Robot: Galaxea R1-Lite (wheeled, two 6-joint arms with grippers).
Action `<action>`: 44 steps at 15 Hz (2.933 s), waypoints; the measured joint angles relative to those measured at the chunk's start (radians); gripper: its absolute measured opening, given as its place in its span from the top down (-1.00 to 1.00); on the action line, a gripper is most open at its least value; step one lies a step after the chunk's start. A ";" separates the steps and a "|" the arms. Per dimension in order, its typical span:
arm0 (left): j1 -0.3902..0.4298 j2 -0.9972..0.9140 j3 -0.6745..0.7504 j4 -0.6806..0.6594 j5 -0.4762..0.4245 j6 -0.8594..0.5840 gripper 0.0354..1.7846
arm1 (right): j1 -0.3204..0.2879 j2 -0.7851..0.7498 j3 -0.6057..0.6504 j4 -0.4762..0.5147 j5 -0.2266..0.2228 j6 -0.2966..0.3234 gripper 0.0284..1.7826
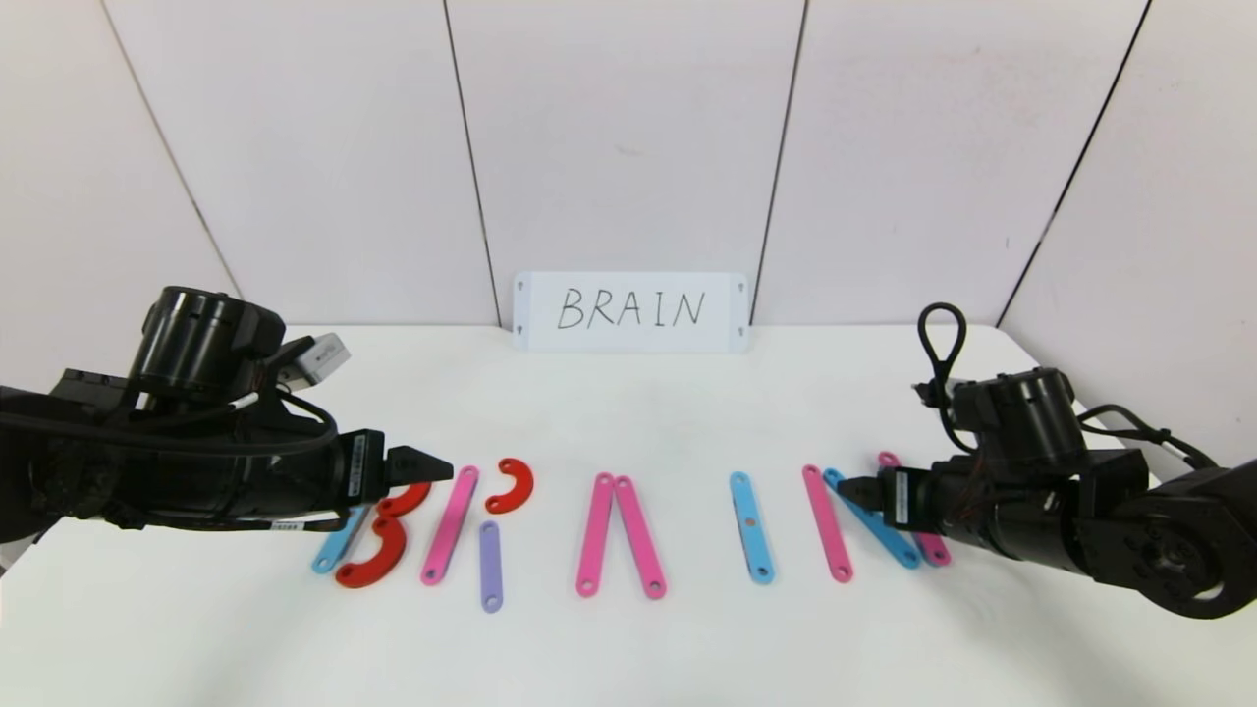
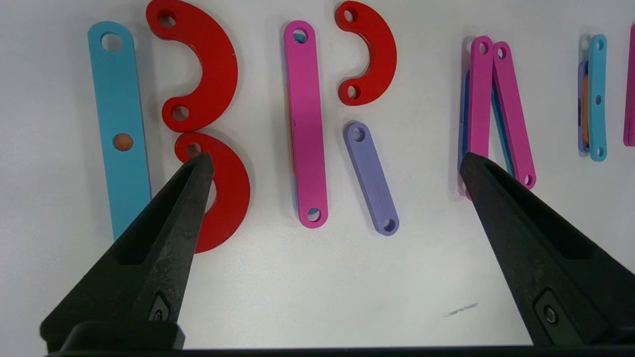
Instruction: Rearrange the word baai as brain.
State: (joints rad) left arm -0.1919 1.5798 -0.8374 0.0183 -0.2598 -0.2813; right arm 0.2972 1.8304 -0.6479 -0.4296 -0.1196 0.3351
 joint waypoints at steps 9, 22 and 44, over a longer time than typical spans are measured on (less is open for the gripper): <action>0.000 -0.138 0.039 -0.056 0.007 0.042 -0.95 | 0.017 -0.190 0.000 0.031 -0.011 -0.069 -0.95; 0.002 -0.914 0.220 0.193 0.064 0.240 -0.95 | 0.018 -1.055 0.100 0.584 -0.013 -0.130 -0.95; 0.194 -1.576 0.531 0.208 0.284 0.270 -0.95 | -0.300 -1.829 0.589 0.381 0.096 -0.471 -0.95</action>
State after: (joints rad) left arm 0.0017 0.0036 -0.3068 0.2260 0.0245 -0.0115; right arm -0.0032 0.0017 -0.0589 -0.0485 -0.0240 -0.1362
